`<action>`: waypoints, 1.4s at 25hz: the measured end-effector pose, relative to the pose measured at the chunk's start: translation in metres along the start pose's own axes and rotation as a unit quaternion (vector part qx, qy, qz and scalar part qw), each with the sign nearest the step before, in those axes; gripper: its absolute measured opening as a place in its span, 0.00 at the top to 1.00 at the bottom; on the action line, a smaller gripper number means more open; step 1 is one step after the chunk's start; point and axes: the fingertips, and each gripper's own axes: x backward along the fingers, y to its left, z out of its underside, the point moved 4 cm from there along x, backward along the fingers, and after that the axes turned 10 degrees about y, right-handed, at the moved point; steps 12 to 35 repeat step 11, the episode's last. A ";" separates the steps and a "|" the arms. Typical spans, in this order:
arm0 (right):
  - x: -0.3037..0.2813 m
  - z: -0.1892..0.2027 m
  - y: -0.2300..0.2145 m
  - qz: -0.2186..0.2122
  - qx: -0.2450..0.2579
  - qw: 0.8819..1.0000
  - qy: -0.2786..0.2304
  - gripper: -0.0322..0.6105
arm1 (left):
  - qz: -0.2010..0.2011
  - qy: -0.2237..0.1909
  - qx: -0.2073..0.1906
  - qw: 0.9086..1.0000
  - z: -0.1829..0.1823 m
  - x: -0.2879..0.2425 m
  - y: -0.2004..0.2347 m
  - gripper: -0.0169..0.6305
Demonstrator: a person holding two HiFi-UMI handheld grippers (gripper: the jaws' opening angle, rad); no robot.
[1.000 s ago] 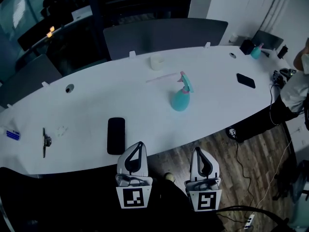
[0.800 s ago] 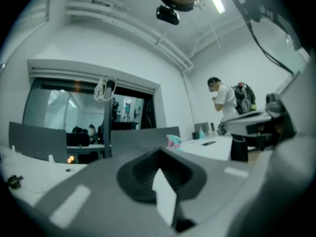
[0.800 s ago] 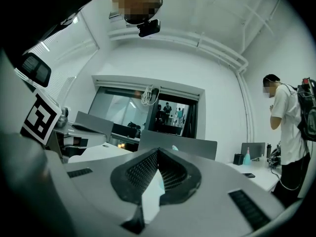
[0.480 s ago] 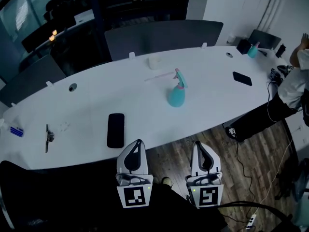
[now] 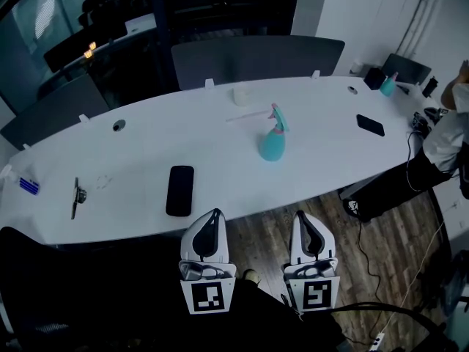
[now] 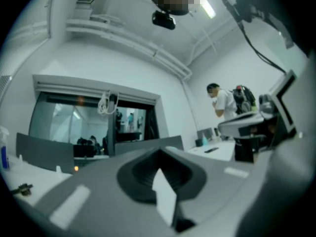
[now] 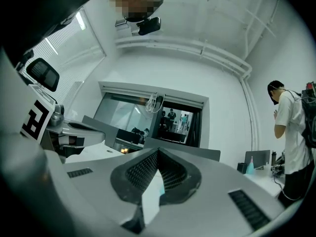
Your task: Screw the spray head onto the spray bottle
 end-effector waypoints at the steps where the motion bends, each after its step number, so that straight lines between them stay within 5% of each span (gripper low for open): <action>1: 0.000 0.000 0.000 -0.001 0.002 1.000 0.000 0.94 | 0.000 -0.001 0.000 1.000 0.000 0.001 -0.001 0.97; 35: 0.004 -0.007 0.002 -0.005 0.006 1.000 -0.004 0.94 | -0.010 0.000 -0.011 1.000 -0.005 0.005 0.004 0.97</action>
